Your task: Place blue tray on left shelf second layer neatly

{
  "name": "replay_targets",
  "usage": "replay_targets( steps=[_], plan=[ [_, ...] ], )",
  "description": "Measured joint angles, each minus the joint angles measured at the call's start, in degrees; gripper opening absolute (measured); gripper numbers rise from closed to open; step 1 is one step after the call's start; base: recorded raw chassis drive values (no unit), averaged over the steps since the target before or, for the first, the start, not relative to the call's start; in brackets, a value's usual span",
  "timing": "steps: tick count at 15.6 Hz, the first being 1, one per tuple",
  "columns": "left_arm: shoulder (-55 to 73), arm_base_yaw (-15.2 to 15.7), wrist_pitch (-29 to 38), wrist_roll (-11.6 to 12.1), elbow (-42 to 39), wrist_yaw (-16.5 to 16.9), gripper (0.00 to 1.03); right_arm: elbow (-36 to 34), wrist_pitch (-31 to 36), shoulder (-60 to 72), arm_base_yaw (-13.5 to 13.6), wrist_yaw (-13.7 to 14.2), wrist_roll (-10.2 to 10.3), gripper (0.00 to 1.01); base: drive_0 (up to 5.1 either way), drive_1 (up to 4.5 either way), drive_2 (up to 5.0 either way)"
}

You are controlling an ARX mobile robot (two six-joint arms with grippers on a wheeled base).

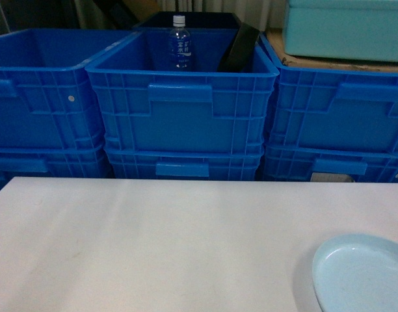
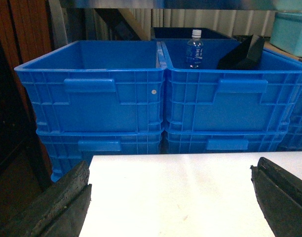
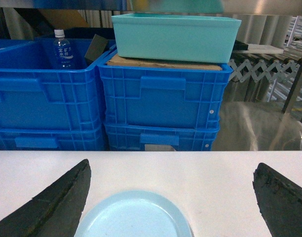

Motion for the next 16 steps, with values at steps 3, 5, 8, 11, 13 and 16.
replay_targets(
  steps=[3, 5, 8, 11, 13, 16],
  plan=[
    [0.0, 0.0, 0.0, 0.0, 0.0, 0.0, 0.98, 0.0, 0.0, 0.0, 0.0, 0.0, 0.0, 0.98, 0.0, 0.0, 0.0],
    [0.0, 0.0, 0.0, 0.0, 0.0, 0.0, 0.98, 0.0, 0.0, 0.0, 0.0, 0.0, 0.0, 0.98, 0.0, 0.0, 0.0],
    [0.0, 0.0, 0.0, 0.0, 0.0, 0.0, 0.98, 0.0, 0.0, 0.0, 0.0, 0.0, 0.0, 0.98, 0.0, 0.0, 0.0],
    [0.0, 0.0, 0.0, 0.0, 0.0, 0.0, 0.98, 0.0, 0.0, 0.0, 0.0, 0.0, 0.02, 0.98, 0.0, 0.0, 0.0],
    [0.0, 0.0, 0.0, 0.0, 0.0, 0.0, 0.98, 0.0, 0.0, 0.0, 0.0, 0.0, 0.02, 0.98, 0.0, 0.0, 0.0],
    [0.0, 0.0, 0.0, 0.0, 0.0, 0.0, 0.98, 0.0, 0.0, 0.0, 0.0, 0.0, 0.0, 0.98, 0.0, 0.0, 0.0]
  ],
)
